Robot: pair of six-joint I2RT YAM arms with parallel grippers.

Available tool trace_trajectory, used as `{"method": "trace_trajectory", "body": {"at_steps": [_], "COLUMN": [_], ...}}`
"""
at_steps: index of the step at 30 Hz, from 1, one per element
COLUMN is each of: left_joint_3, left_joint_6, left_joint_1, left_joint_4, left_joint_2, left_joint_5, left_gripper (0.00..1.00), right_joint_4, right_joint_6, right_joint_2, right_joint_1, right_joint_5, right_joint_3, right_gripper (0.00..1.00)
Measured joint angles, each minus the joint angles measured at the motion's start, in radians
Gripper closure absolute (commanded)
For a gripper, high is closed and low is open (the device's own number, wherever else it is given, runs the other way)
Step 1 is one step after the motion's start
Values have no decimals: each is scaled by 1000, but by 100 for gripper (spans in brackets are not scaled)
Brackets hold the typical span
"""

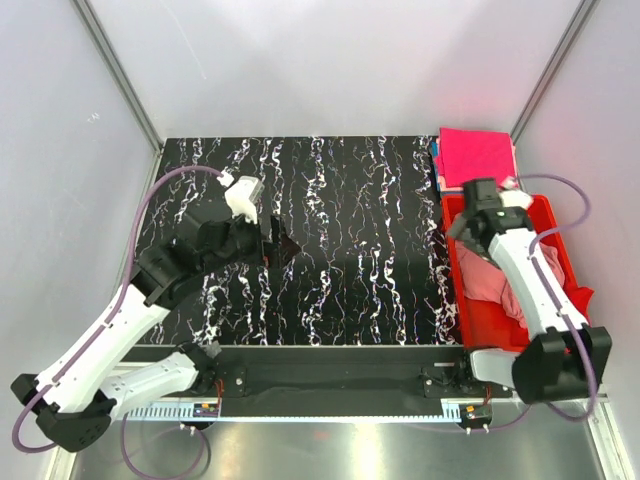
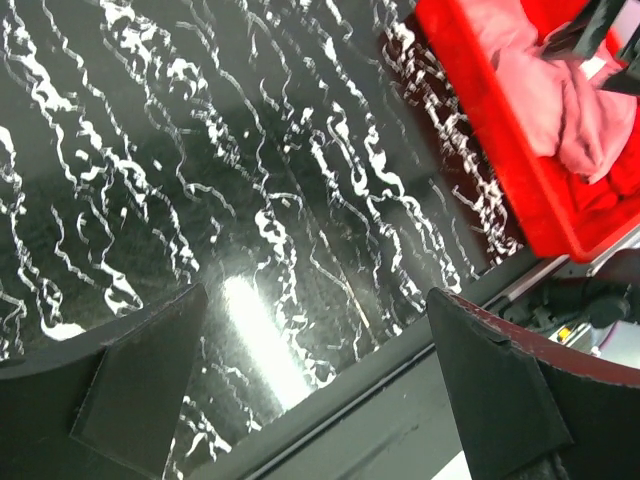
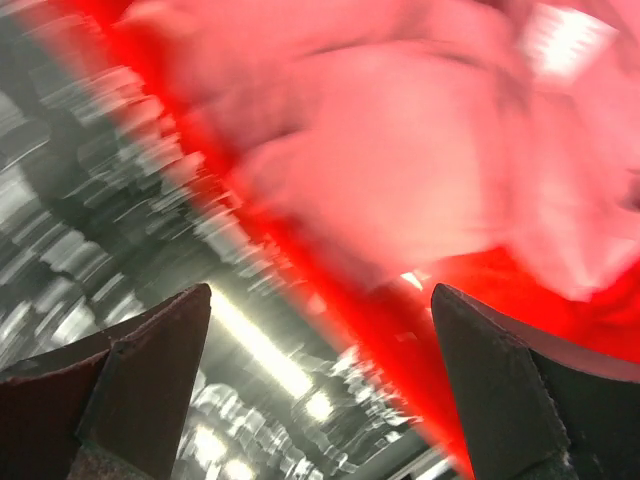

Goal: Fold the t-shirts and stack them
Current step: Grab the tshirt from the pile

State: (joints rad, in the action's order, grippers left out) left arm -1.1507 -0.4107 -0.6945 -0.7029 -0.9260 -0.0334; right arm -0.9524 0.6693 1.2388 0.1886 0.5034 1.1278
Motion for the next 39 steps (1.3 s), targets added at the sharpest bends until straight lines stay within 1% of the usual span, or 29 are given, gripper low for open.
{"method": "trace_trajectory", "body": {"at_steps": [2, 6, 10, 13, 15, 18, 23, 24, 25, 26, 27, 28, 29, 30, 32, 34, 36, 39], "left_joint_3": [0, 25, 35, 35, 35, 35, 36, 40, 44, 49, 54, 60, 64, 66, 67, 72, 91, 108], "left_joint_6": [0, 0, 0, 0, 0, -1, -14, -18, -21, -26, -28, -32, -32, -32, -32, -32, -36, -62], "left_joint_1": [0, 0, 0, 0, 0, 0, 0, 0, 0, 0, 0, 0, 0, 0, 0, 0, 0, 0], "left_joint_4": [-17, -4, -2, 0, 5, 10, 23, 29, 33, 39, 44, 47, 46, 44, 47, 55, 74, 81], "left_joint_2": [3, 41, 60, 59, 59, 57, 45, 45, 45, 45, 45, 45, 45, 45, 45, 50, 64, 76], "left_joint_5": [0, -5, -23, -34, -37, -39, -47, -51, -54, -58, -61, -61, -61, -61, -66, -69, -68, -64], "left_gripper": [1, 1, 1, 1, 1, 1, 1, 1, 1, 1, 1, 1, 1, 1, 1, 1, 1, 1], "right_joint_4": [1, 11, 32, 45, 57, 85, 137, 148, 154, 162, 169, 172, 173, 172, 130, 85, 64, 78], "right_joint_6": [8, 57, 109, 116, 115, 111, 109, 111, 114, 117, 121, 124, 118, 118, 104, 86, 52, 16], "right_joint_2": [19, 68, 148, 135, 109, 80, 103, 110, 116, 120, 124, 127, 129, 131, 134, 129, 115, 47], "right_joint_1": [-137, -341, -486, -559, -585, -604, -629, -629, -629, -629, -630, -630, -630, -630, -630, -630, -634, -634], "right_joint_5": [-3, -40, -23, 14, 44, 84, 87, 87, 87, 87, 87, 83, 80, 76, 63, 30, -53, -267], "right_joint_3": [-34, -72, -117, -154, -157, -153, -172, -183, -195, -208, -222, -233, -237, -232, -182, -87, 32, 216], "right_gripper": [0, 1, 1, 1, 2, 3, 4, 9, 17, 30, 40, 67, 92, 100, 100, 100, 100, 100]}}
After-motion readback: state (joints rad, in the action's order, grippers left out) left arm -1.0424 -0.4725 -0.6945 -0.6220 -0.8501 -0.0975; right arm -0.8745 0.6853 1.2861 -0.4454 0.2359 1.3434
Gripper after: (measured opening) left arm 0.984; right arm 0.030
